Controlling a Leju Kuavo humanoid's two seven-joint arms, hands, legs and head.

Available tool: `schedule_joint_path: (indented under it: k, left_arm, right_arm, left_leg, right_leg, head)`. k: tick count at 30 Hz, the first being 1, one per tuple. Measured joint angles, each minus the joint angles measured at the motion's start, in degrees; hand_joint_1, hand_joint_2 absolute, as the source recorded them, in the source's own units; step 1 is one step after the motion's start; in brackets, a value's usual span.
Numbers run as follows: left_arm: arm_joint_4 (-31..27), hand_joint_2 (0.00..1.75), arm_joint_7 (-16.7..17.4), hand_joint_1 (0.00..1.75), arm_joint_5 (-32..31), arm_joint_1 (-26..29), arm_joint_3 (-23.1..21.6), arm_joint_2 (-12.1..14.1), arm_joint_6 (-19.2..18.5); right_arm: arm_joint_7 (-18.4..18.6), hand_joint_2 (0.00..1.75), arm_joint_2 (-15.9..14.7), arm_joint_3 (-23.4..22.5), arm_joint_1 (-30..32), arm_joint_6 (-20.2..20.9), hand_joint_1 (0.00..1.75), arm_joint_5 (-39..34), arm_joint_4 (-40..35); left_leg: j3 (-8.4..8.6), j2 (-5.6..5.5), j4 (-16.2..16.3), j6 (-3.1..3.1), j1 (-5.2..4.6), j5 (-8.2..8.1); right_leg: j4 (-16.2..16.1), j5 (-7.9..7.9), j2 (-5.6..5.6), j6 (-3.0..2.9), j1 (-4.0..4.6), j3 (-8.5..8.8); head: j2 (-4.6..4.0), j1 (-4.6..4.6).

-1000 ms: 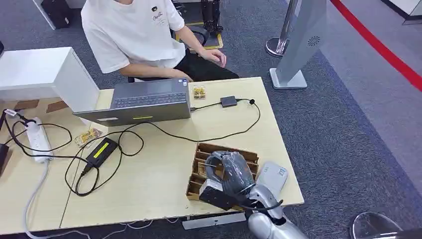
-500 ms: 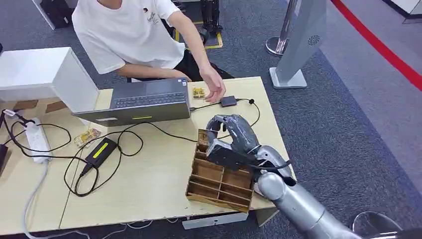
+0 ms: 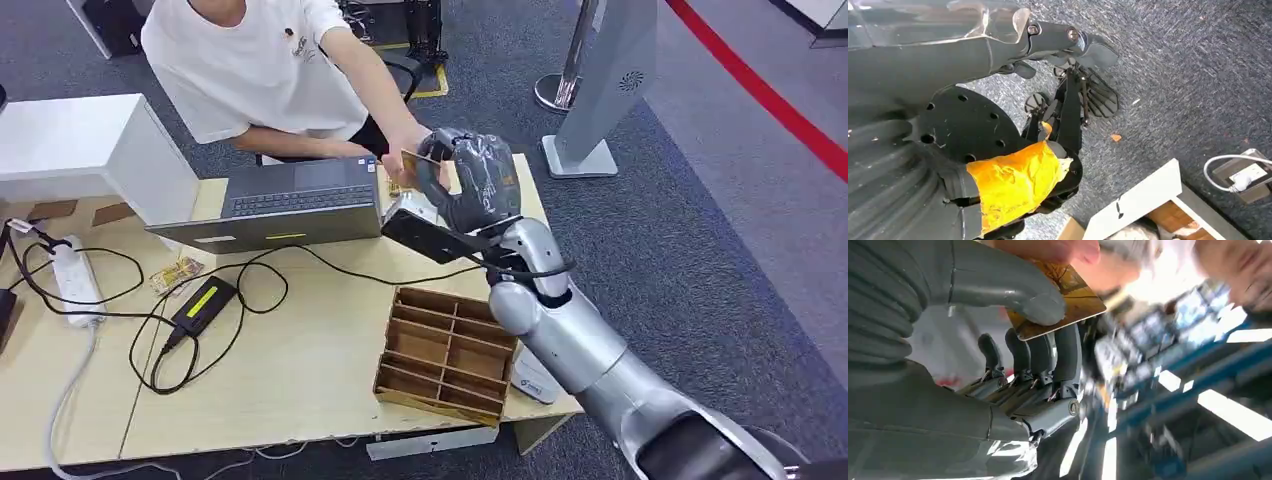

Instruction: Pass the card to the sensor for recognition and then transmit it.

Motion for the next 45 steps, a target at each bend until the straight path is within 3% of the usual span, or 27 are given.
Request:
schedule_joint_path:
  k: [2, 5, 9, 10, 14, 22, 28, 34, 38, 45]
  left_arm:
    - [0.0, 1.75, 0.28, 0.0, -0.65, -0.04, -0.04, 0.06, -0.02]
    - [0.0, 1.75, 0.35, 0.0, -0.92, -0.04, -0.09, 0.09, -0.44]
    - [0.0, 1.75, 0.35, 0.0, -0.63, -0.03, -0.09, 0.09, -0.74]
    - [0.0, 1.75, 0.35, 0.0, -0.54, -0.03, -0.09, 0.09, -0.85]
    - [0.0, 1.75, -0.92, 0.0, -0.22, -0.06, -0.09, 0.11, -2.4]
    - [0.0, 1.75, -1.18, 0.0, 1.21, -0.05, -0.09, 0.26, -1.79]
    - [0.0, 1.75, -0.7, 0.0, 2.67, 0.02, 0.0, 0.26, -1.73]
    - [0.0, 1.75, -0.18, 0.0, 6.08, 0.13, 0.0, 0.26, -1.6]
    - [0.0, 1.75, -0.04, 0.0, 10.04, 0.31, 0.0, 0.24, -1.51]
    - [0.0, 1.75, 1.79, 0.0, 14.93, 0.32, 0.0, -0.07, -0.46]
  right_arm:
    - [0.65, 1.75, 0.91, -0.04, -1.95, -4.61, 1.34, 7.88, 4.7]
    - [0.32, 1.75, 2.21, -1.01, -3.52, -8.91, 1.34, 14.17, 10.8]
    - [-0.03, 1.75, 3.17, -2.21, -3.72, -10.39, 1.34, 16.33, 15.93]
    - [-0.11, 1.75, 3.28, -2.51, -3.71, -10.52, 0.0, 16.59, 16.93]
    - [-0.59, 1.75, 3.41, -3.06, -3.64, -11.13, 0.0, 16.66, 18.83]
    - [-0.11, 1.75, 3.08, -4.74, -2.89, -10.92, 0.0, 18.89, 19.88]
    - [2.97, 1.75, -0.84, -6.56, -1.7, -10.54, 0.0, 23.5, 19.95]
    - [5.57, 1.75, -10.26, -10.21, 1.54, -7.31, 0.0, 29.23, 19.55]
    - [5.57, 1.75, -18.35, -14.4, 5.64, -7.55, 0.0, 28.77, 19.14]
    - [5.46, 1.75, -28.82, -23.83, 15.55, -7.9, 0.0, 26.69, 17.37]
  left_leg:
    - [0.01, 0.01, 0.0, 0.0, 0.0, 0.0]
    - [0.0, -0.01, 0.01, 0.0, 0.0, 0.0]
    - [-0.01, -0.03, 0.01, 0.0, 0.0, 0.0]
    - [-0.01, -0.03, 0.01, 0.0, 0.0, 0.0]
    - [-0.01, -0.02, 0.01, 0.0, 0.0, -0.01]
    - [-0.01, 0.0, 0.01, 0.0, 0.0, 0.0]
    - [0.0, -0.04, 0.06, 0.0, -0.02, 0.0]
    - [-0.05, -0.29, 0.18, 0.04, -0.03, -0.03]
    - [-0.13, -0.45, 0.22, 0.17, -0.04, -0.11]
    - [-0.15, -0.66, 0.25, 0.28, -0.05, -0.18]
  right_leg:
    - [0.0, 0.0, 0.0, 0.0, 0.0, 0.0]
    - [-0.01, 0.0, -0.02, 0.0, 0.0, 0.01]
    - [-0.01, 0.0, -0.03, 0.0, 0.0, 0.0]
    - [-0.01, 0.0, -0.03, 0.0, 0.0, -0.01]
    - [-0.01, 0.0, -0.02, 0.0, 0.0, -0.03]
    - [-0.02, 0.0, 0.0, 0.0, 0.0, -0.07]
    - [-0.04, 0.02, -0.03, 0.02, -0.03, -0.04]
    - [-0.15, 0.01, -0.27, 0.05, -0.03, 0.05]
    - [-0.18, -0.02, -0.42, 0.12, -0.04, 0.11]
    - [-0.22, -0.12, -0.6, 0.29, -0.04, 0.15]
  head:
    - [0.0, 0.02]
    - [0.0, 0.02]
    - [0.0, 0.02]
    - [0.02, 0.02]
    - [0.0, 0.02]
    - [0.0, 0.02]
    - [0.0, 0.02]
    - [0.02, 0.02]
    - [0.0, 0.02]
    - [0.02, 0.0]
